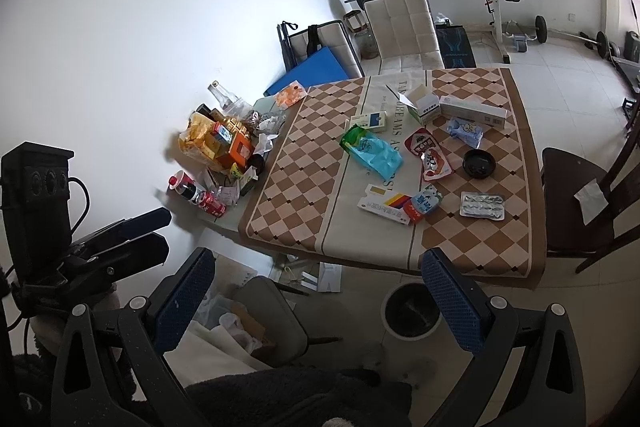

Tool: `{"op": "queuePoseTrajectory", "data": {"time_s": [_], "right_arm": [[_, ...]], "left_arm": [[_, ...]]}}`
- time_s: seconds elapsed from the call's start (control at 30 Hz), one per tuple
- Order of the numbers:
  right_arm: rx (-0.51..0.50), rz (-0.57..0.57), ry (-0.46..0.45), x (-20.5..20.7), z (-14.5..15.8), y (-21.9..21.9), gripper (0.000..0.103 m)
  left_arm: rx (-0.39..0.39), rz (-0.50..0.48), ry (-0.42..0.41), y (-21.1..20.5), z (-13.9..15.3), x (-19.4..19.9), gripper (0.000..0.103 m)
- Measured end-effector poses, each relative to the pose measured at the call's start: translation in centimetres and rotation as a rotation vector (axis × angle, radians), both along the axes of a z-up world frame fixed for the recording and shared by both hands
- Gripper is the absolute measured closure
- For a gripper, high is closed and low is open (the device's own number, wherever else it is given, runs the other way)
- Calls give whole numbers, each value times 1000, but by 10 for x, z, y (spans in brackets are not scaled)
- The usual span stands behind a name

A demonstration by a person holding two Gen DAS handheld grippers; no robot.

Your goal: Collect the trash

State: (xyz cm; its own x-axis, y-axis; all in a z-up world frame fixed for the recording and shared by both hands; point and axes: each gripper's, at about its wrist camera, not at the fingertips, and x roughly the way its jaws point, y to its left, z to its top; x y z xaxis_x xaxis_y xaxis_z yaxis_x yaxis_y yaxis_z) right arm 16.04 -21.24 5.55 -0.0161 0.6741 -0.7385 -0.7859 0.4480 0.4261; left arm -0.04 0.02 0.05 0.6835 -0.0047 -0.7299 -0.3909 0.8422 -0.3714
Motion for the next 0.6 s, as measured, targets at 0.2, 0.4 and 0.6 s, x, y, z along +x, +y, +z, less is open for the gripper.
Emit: {"op": "queuePoseTrajectory", "data": {"time_s": [0.2, 0.4, 0.6], "right_arm": [[5, 3, 7, 5, -1, -5, 0], [7, 3, 10, 7, 0, -5, 0], [8, 4, 9, 7, 0, -5, 0]], "left_arm": [[-2, -1, 0, 2, 4, 6, 0], [-3, -3, -1, 1, 4, 6, 0], [-8, -8, -6, -7, 7, 22, 0]]}}
